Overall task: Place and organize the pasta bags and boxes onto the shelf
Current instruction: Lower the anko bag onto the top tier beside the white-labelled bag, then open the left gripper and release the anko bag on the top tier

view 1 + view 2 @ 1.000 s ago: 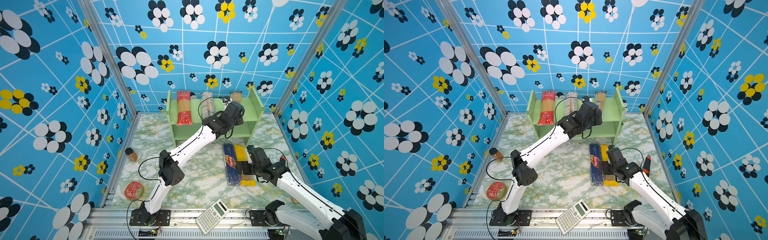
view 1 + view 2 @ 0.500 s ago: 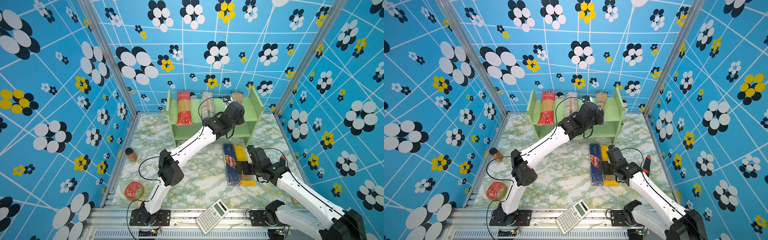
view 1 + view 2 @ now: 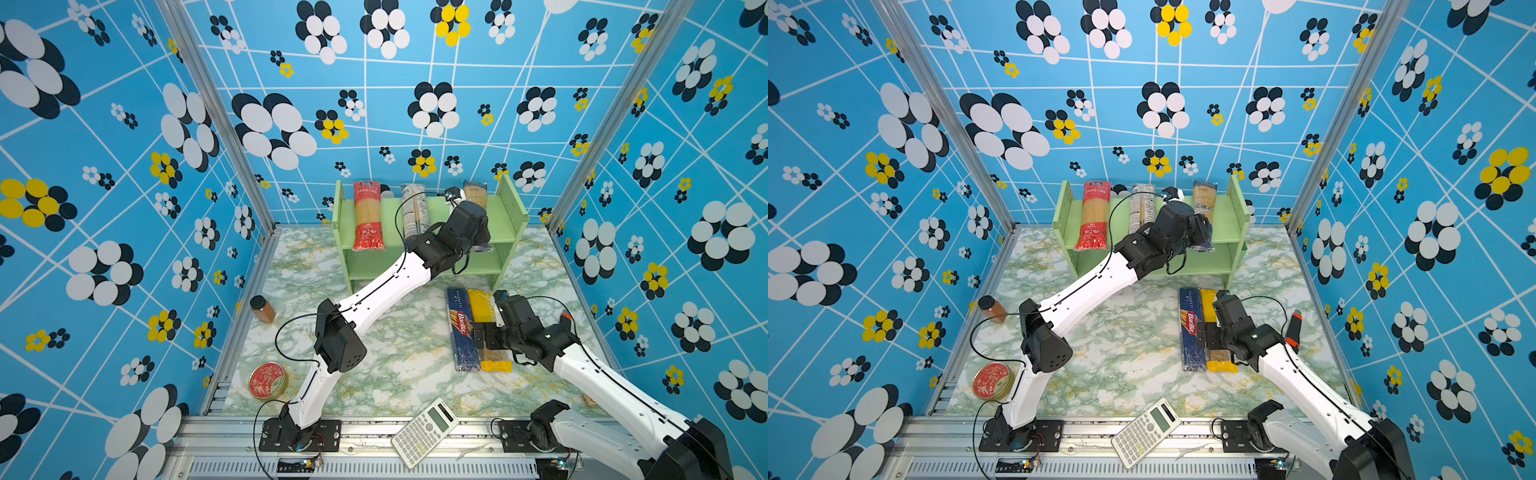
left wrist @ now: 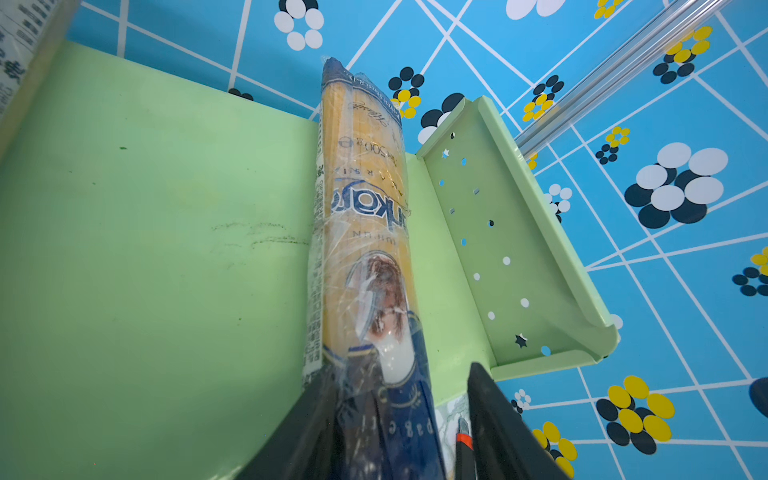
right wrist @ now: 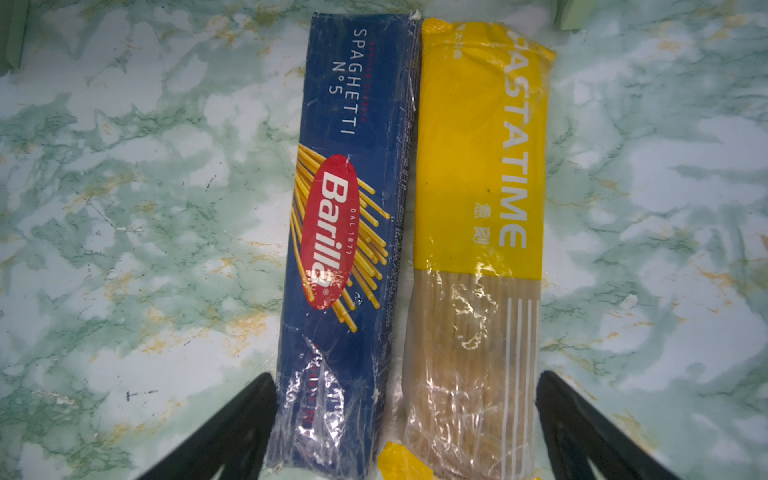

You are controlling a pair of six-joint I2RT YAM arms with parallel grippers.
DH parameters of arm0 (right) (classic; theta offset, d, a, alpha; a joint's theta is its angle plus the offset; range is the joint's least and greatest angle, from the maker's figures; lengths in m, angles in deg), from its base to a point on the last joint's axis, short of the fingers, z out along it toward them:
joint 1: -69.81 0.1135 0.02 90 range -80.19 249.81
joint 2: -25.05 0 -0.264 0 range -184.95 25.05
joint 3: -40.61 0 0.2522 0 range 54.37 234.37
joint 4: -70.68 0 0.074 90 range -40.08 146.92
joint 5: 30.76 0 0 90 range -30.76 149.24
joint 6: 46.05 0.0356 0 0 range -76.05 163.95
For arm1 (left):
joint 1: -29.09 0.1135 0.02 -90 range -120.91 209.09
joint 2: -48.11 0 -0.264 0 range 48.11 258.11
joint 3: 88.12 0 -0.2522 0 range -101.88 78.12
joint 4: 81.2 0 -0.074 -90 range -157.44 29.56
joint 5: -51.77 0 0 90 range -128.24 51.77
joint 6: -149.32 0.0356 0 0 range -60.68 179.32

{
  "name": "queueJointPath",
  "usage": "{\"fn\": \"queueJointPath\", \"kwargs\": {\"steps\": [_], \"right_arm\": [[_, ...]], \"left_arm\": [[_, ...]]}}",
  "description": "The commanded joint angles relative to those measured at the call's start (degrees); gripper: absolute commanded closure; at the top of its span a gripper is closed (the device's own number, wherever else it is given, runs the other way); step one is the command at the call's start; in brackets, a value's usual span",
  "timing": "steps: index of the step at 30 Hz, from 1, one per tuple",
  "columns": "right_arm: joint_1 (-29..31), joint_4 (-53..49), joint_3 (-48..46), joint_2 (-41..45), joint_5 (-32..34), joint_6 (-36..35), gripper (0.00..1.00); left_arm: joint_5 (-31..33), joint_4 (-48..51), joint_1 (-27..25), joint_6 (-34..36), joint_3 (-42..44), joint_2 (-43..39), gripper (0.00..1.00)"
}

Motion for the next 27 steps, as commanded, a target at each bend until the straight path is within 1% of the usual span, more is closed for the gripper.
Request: {"fn": "queueJointPath", "kwargs": {"steps": [1, 11, 17, 23, 27], "right_arm": [[-0.5, 0.4, -0.9, 0.9, -0.2, -0.3, 0.01], [-0.5, 0.5, -1.0, 0.9, -0.1, -0.4, 0.01], [-0.5, 0.5, -1.0, 0.9, -0.1, -0.4, 0.01], [-0.4, 0.6, -1.0, 0.9, -0.1, -0.4, 0.01], [-0.4, 0.5, -1.0, 1.0, -0.1, -0.3, 0.01]], "left_arm": [[0.5, -1.4, -0.2, 1.0, 1.0, -2.5, 0.47], [-0.1, -1.9, -0.4, 0.4, 2.8, -2.6, 0.46], [1.5, -1.8, -1.2, 1.7, 4.7, -3.5, 0.46], [2.2, -3.9, -1.9, 1.2, 10.1, -5.7, 0.45], [2.9, -4.9, -2.7, 1.1, 12.1, -6.6, 0.44]]}}
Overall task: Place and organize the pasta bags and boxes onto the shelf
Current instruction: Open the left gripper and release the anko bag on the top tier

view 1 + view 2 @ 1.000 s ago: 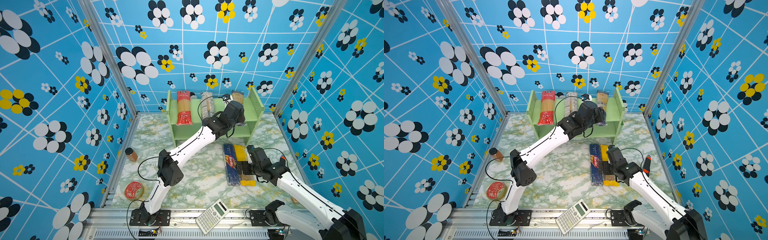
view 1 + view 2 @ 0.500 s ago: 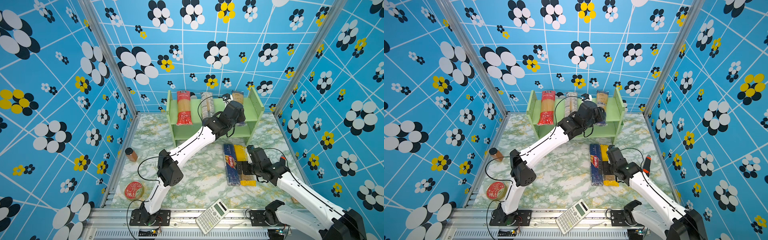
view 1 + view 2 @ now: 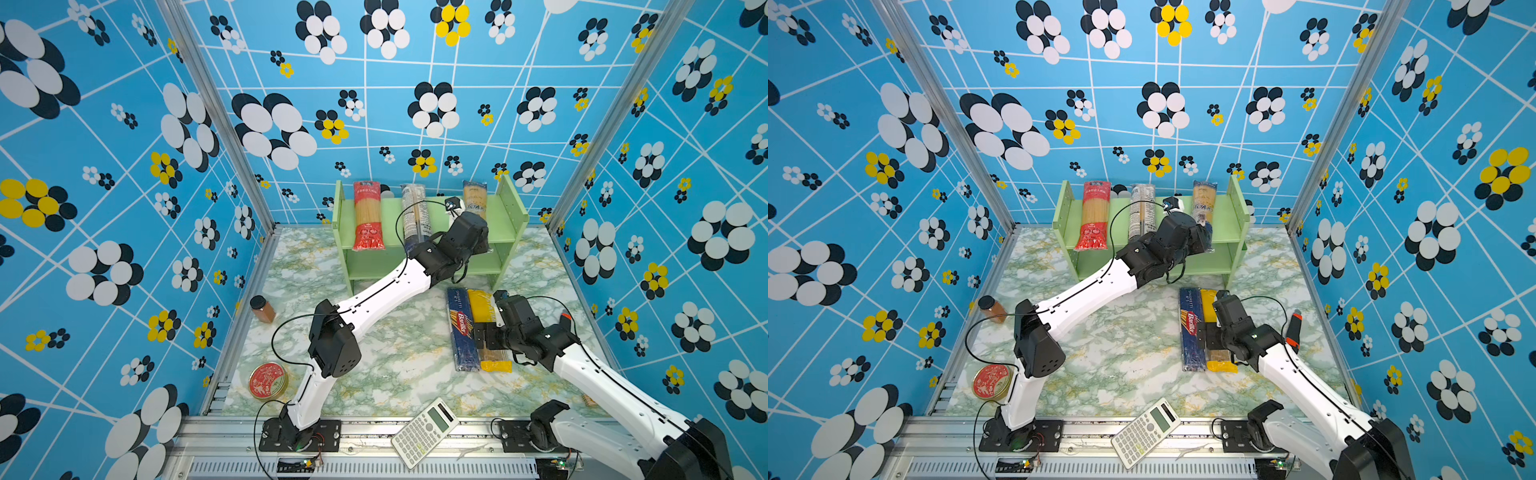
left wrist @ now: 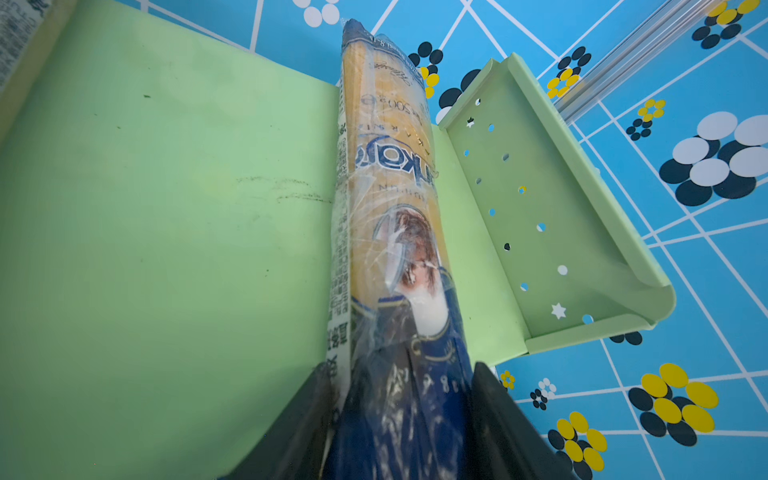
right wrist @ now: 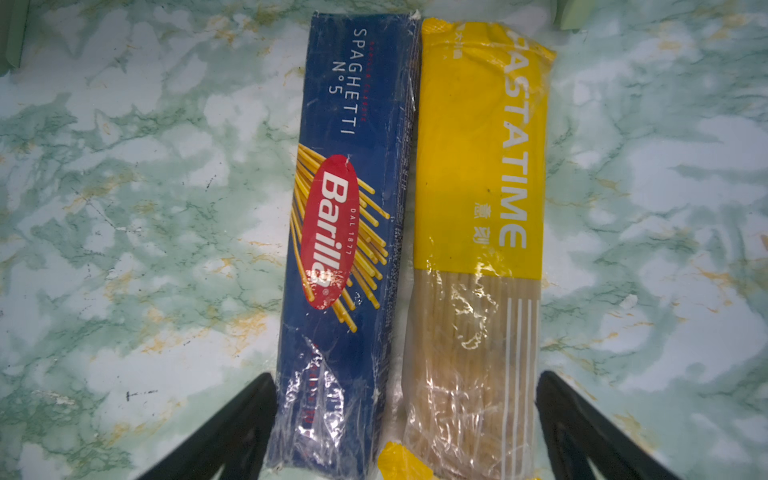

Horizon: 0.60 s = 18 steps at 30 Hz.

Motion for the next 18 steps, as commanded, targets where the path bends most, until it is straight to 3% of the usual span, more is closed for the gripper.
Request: {"fn": "queueJointPath", "kwargs": {"steps": [1, 18], "right_arm": [[-0.5, 0.5, -1.0, 1.0, -0.1, -0.3, 0.01], [-0.4, 0.8, -1.1, 1.4, -0.3, -0.4, 0.01]], "left_arm": [[0.4, -1.2, -1.3, 0.5, 1.6, -2.5, 0.44], [-0.4, -2.7, -2.5, 0.2, 0.8, -1.7, 0.43]]}}
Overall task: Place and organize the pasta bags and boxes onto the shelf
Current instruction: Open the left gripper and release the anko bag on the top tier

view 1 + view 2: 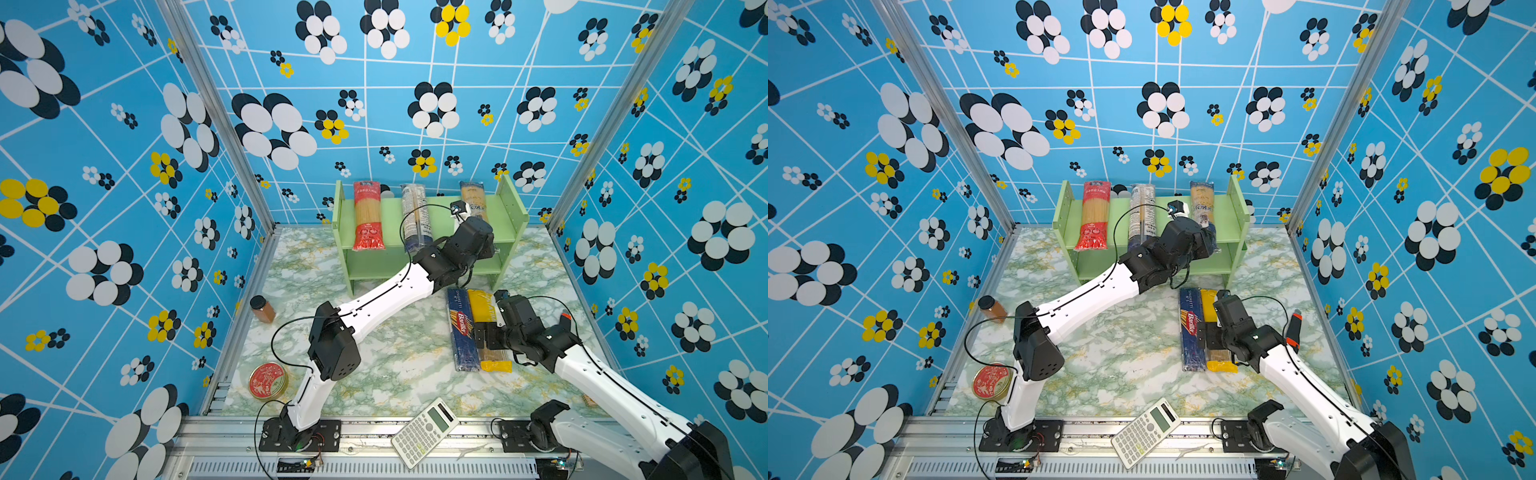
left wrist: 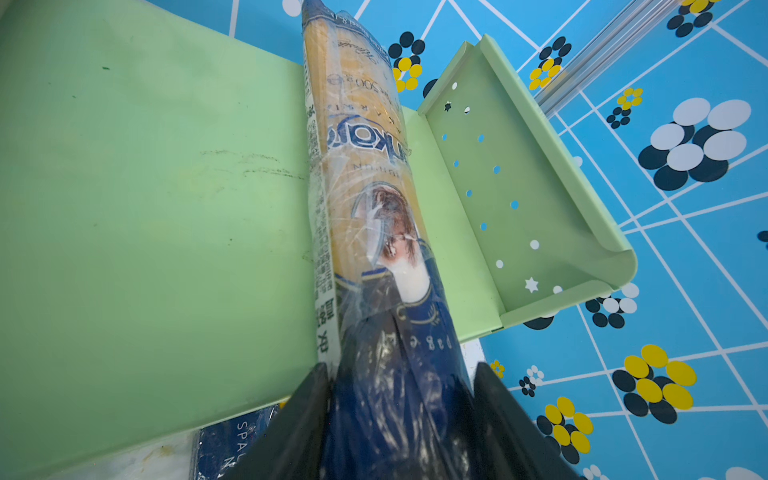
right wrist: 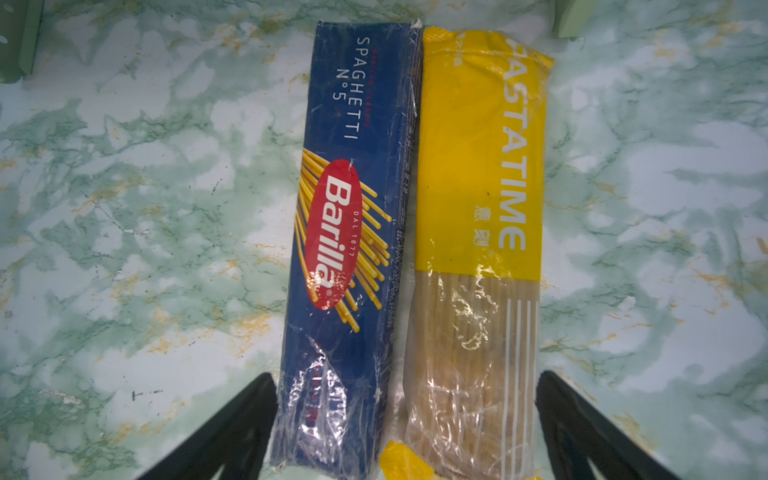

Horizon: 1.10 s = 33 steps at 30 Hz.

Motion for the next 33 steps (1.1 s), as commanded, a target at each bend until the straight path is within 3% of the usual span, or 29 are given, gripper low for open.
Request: {"fn": "queueJointPath", "kwargs": {"steps": [1, 12, 22, 26, 33], "right_arm": [[-0.4, 0.7, -1.1, 0.7, -0.2, -0.4, 0.01], [-0.4, 0.9, -1.3, 0.6, -0.4, -0.4, 0.01], [-0.4, 1.0, -1.0, 0.5, -0.4, -0.3, 0.01], [-0.5, 0.9, -0.9, 0.5, -0.4, -0.2, 0.01], [-0.4, 0.1, 0.1, 0.2, -0.3, 0.0, 0.01]], "left_arm": [[-0.9, -1.3, -0.8, 0.1, -0.1, -1.2, 0.43], [3.1, 0.6, -0.8, 3.3, 0.9, -3.4, 0.24], [7.3, 1.3, -1.7, 11.4, 2.0, -9.3, 0.11], [8.3, 1.2, -3.2, 15.7, 3.6, -13.0, 0.00], [5.6, -0.3, -4.2, 17.8, 11.6, -21.0, 0.01]]}}
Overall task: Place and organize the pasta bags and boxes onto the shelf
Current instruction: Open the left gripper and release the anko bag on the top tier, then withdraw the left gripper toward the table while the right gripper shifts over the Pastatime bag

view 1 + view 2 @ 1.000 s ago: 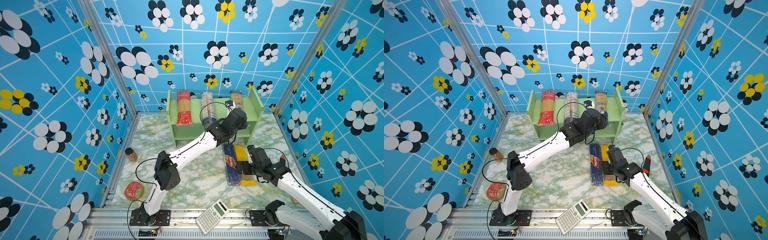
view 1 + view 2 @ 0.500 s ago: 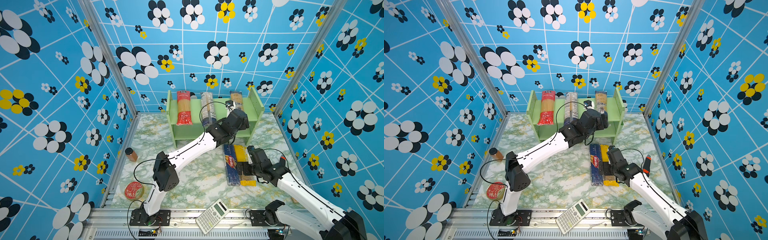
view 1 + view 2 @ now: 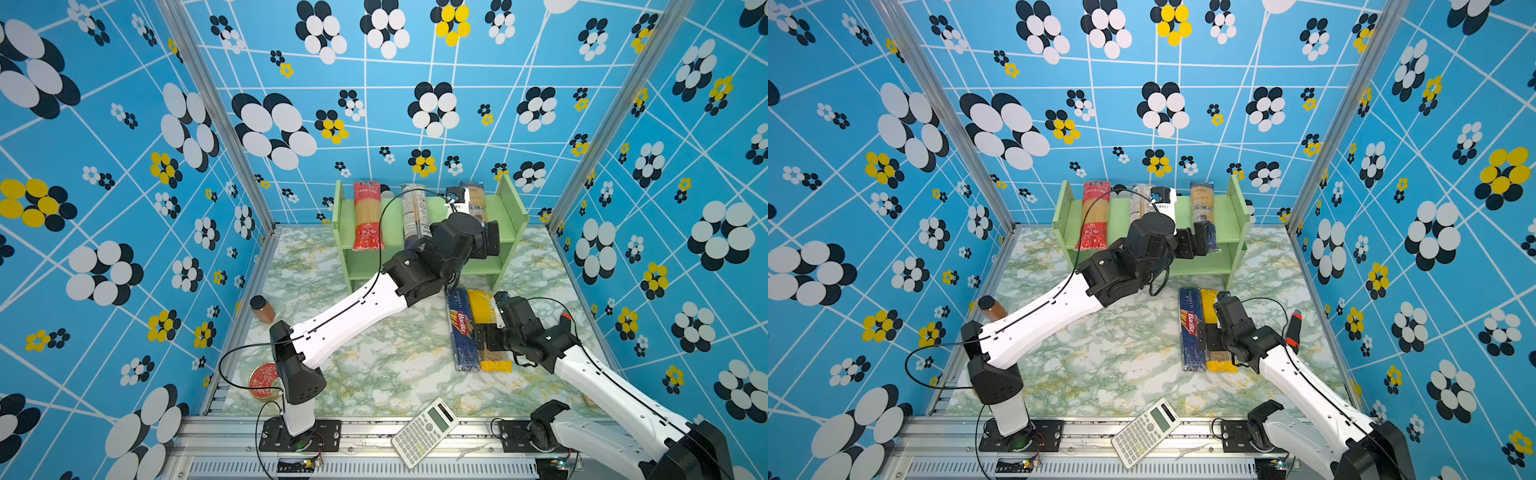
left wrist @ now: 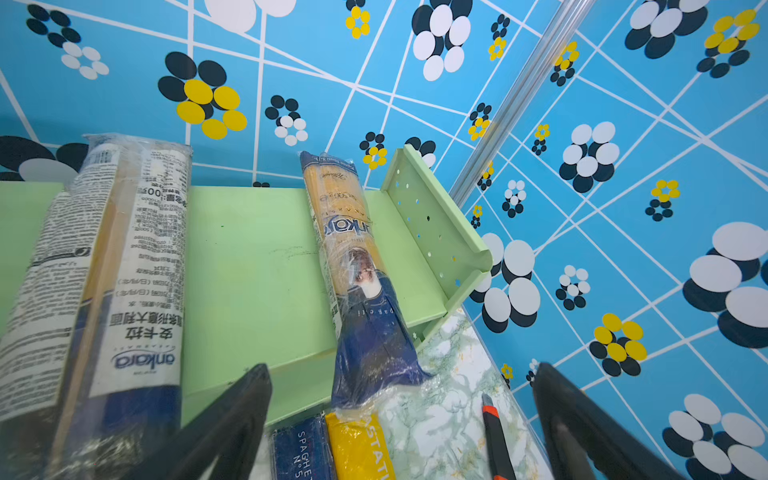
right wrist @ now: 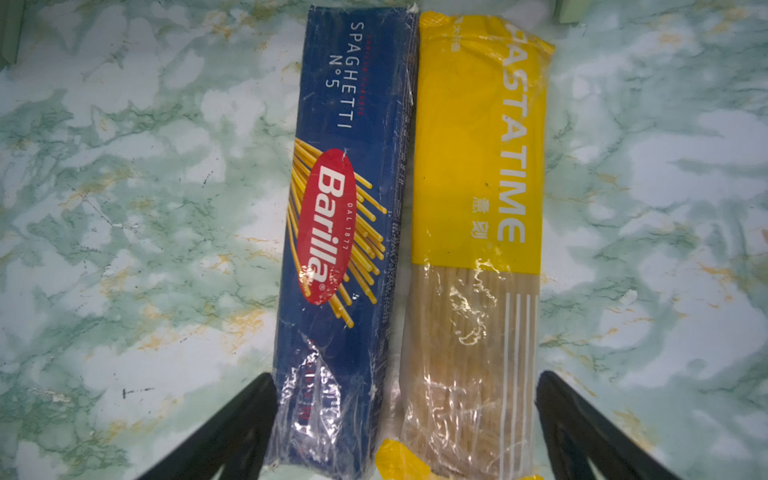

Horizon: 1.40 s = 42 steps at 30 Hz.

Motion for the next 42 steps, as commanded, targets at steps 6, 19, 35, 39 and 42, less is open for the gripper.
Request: {"fn": "queueJointPath", "kwargs": {"steps": [6, 19, 35, 39, 42], "right_arm": [[-0.4, -1.0, 1.8, 0.3, 0.1, 0.1, 0.01], [-0.4, -4.1, 3.5, 1.3, 2.8, 1.3, 0.01], [-0.4, -6.7, 2.8, 1.7, 8.8, 4.5, 0.01], [-0.3, -5.7, 1.9, 1.5, 9.1, 6.5, 0.01], [-0.3, -3.8, 0.5, 1.1, 8.6, 7.9, 0.02]], "left_arm": [[-0.7, -5.1, 0.0, 1.8, 16.2, -12.6, 0.01], [1.9, -3.7, 0.0, 1.5, 34.3, -30.4, 0.01], [1.3, 0.5, 0.1, -4.4, 55.0, -45.6, 0.01], [1.0, 1.0, 0.2, -4.8, 59.2, -48.4, 0.01], [0.7, 1.1, 0.4, -5.8, 62.4, -49.7, 0.01]]}}
